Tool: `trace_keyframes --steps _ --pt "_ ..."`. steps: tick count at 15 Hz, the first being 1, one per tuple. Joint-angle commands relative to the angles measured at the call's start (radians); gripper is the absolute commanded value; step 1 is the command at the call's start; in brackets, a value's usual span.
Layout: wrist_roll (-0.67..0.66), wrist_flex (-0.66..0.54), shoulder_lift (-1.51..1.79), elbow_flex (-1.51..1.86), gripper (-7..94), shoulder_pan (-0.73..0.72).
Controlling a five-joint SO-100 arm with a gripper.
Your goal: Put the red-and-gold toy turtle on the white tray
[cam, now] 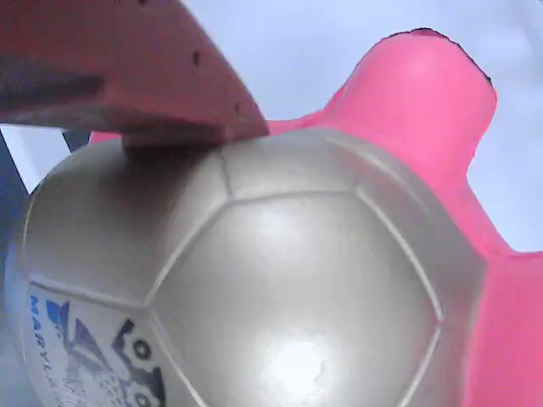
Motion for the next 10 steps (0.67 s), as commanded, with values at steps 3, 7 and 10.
trace_keyframes --steps 3,7,10 --pt "-0.037 0.008 0.002 -0.006 0 0.017" --pt "-0.044 -0.034 -0.009 0.034 3 0.029" --pt "-0.044 -0.043 -0.009 0.052 44 0.034"
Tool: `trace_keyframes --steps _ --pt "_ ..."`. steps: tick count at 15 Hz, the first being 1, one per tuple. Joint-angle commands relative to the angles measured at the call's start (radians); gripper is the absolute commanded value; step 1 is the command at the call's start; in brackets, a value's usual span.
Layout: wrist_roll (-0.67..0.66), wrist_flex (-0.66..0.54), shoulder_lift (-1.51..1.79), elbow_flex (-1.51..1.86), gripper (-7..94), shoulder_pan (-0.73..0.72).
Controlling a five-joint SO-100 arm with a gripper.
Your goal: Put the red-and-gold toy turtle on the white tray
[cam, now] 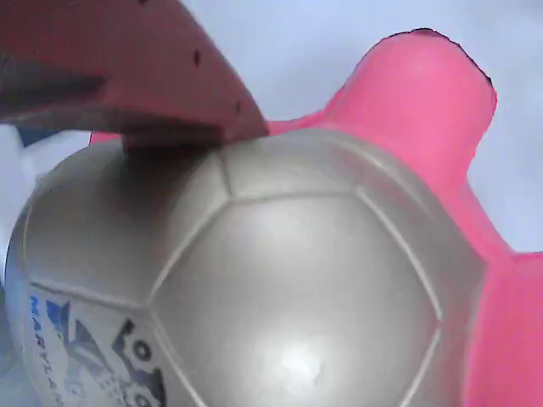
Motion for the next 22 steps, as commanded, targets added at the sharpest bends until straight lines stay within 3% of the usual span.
trace_keyframes --steps 1,10,11,13,14,16,20,22 --pt "-0.011 -0.014 0.051 -0.002 48 0.008" --pt "0.003 -0.021 0.112 0.025 50 0.003" --pt "0.023 -0.031 0.161 0.025 43 -0.006" --pt "0.1 -0.086 0.278 0.028 12 -0.037" --pt "0.13 -0.121 0.341 0.048 1 -0.063" --pt "0.181 -0.186 0.502 0.167 0 -0.146" --pt "0.258 -0.456 0.891 0.727 0 -0.439" --pt "0.253 -0.511 1.083 0.962 0 -0.554"
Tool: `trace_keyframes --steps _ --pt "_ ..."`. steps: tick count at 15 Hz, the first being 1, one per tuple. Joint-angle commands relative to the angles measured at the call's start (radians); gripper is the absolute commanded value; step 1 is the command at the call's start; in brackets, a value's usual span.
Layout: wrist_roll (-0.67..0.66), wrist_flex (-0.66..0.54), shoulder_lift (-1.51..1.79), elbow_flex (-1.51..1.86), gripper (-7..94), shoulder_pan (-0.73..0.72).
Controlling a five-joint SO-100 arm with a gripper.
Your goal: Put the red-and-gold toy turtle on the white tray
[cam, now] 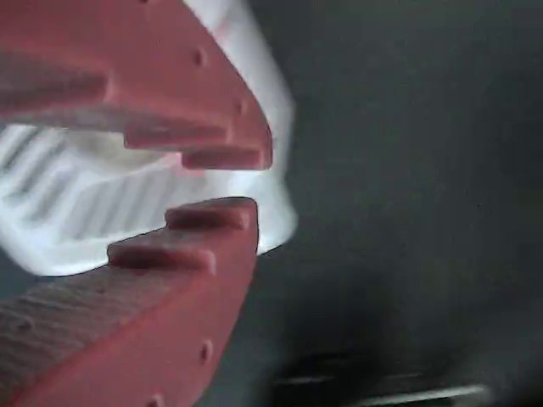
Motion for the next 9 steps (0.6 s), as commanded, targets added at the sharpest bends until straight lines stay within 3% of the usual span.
trace_keyframes --steps 1,6,9 --pt "0.006 -0.037 0.307 0.236 0 -0.112" --pt "-0.067 0.006 0.733 0.699 0 -0.176" --pt "-0.063 0.158 0.966 0.796 0 -0.19"
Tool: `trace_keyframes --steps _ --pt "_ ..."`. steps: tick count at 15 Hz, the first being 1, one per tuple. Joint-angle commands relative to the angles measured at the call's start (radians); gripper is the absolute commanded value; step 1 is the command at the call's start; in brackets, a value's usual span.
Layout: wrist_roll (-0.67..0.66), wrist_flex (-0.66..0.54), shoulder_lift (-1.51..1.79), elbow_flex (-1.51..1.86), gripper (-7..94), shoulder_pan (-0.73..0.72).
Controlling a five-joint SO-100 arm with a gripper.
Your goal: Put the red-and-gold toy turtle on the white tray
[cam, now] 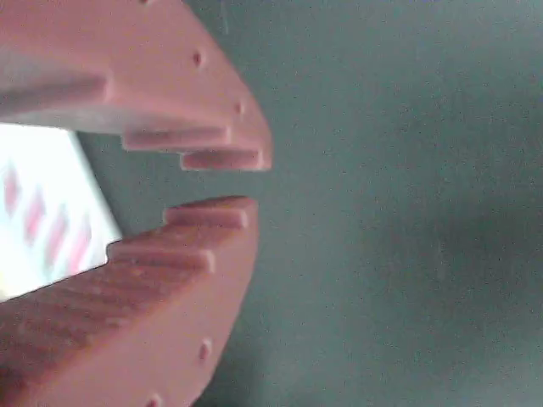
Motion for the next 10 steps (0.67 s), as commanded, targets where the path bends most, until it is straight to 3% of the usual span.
trace_keyframes --steps 1,5,10 --pt "0.015 0.112 0.202 0.035 0 -0.023" --pt "0.072 0.296 0.322 0.075 0 -0.041" --pt "0.057 0.301 0.351 0.075 0 -0.04"
